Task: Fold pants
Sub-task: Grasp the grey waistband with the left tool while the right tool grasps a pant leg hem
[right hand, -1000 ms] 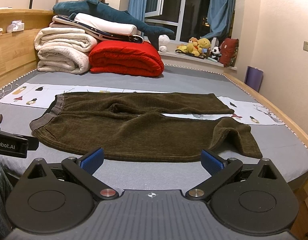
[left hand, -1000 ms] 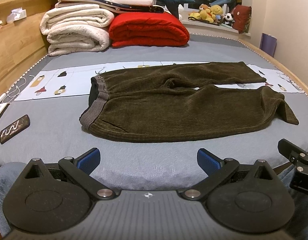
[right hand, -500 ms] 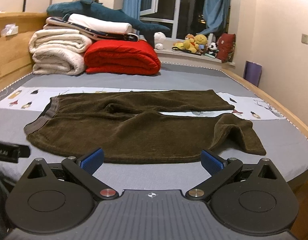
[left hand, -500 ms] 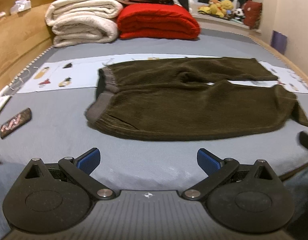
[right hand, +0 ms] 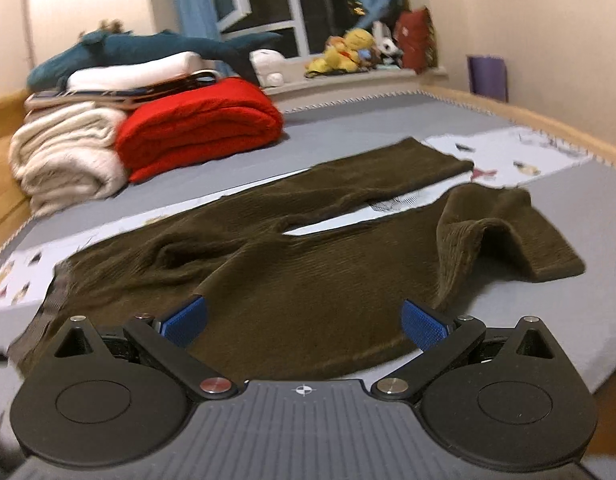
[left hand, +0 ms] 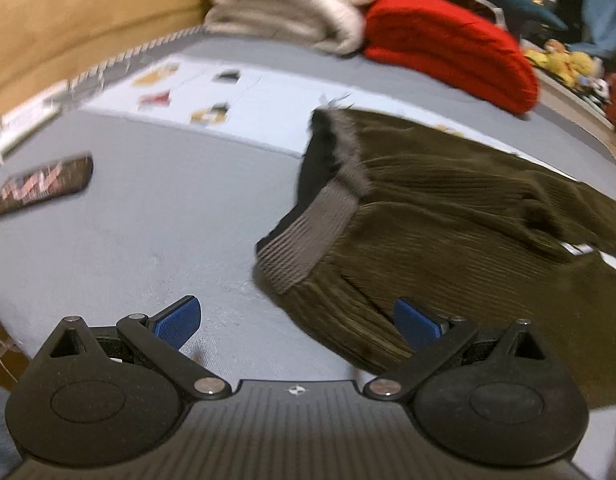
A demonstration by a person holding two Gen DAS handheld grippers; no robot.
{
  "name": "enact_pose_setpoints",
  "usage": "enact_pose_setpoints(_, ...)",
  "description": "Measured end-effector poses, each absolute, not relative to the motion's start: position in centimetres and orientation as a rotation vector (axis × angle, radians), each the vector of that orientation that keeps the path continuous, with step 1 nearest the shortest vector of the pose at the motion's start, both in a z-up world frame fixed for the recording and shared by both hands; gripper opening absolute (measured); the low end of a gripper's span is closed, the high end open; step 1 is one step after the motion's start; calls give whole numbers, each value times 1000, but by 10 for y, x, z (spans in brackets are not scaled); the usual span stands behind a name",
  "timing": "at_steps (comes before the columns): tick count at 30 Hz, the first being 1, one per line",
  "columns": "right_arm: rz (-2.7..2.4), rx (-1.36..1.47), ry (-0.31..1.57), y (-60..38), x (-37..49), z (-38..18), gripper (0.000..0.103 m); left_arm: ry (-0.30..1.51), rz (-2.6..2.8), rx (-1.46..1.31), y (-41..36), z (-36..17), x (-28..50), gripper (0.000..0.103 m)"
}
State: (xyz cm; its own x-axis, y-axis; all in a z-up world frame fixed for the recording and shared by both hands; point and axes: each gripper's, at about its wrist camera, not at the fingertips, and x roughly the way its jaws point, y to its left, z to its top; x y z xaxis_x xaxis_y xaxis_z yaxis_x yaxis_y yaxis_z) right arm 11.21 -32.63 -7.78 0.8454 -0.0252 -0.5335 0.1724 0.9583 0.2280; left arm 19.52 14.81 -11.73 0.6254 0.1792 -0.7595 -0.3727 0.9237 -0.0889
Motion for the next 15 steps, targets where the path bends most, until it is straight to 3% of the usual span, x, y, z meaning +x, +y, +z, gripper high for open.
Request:
enact_pose_setpoints(4, -192, 361, 596, -351, 151, -97, 102, 903, 312, -369, 171, -141, 220, 102)
enact_pose_setpoints(11, -202, 756, 658, -389, 182, -122, 102, 866, 320, -454, 169, -159, 261, 92)
enact_pose_setpoints(13, -206, 785, 665, -390, 184, -126, 102, 856, 394, -461, 166, -160, 271, 79)
enact_pose_setpoints(15, -206, 776, 670, -389, 185, -126, 102, 854, 476, -474, 167, -158, 273, 58)
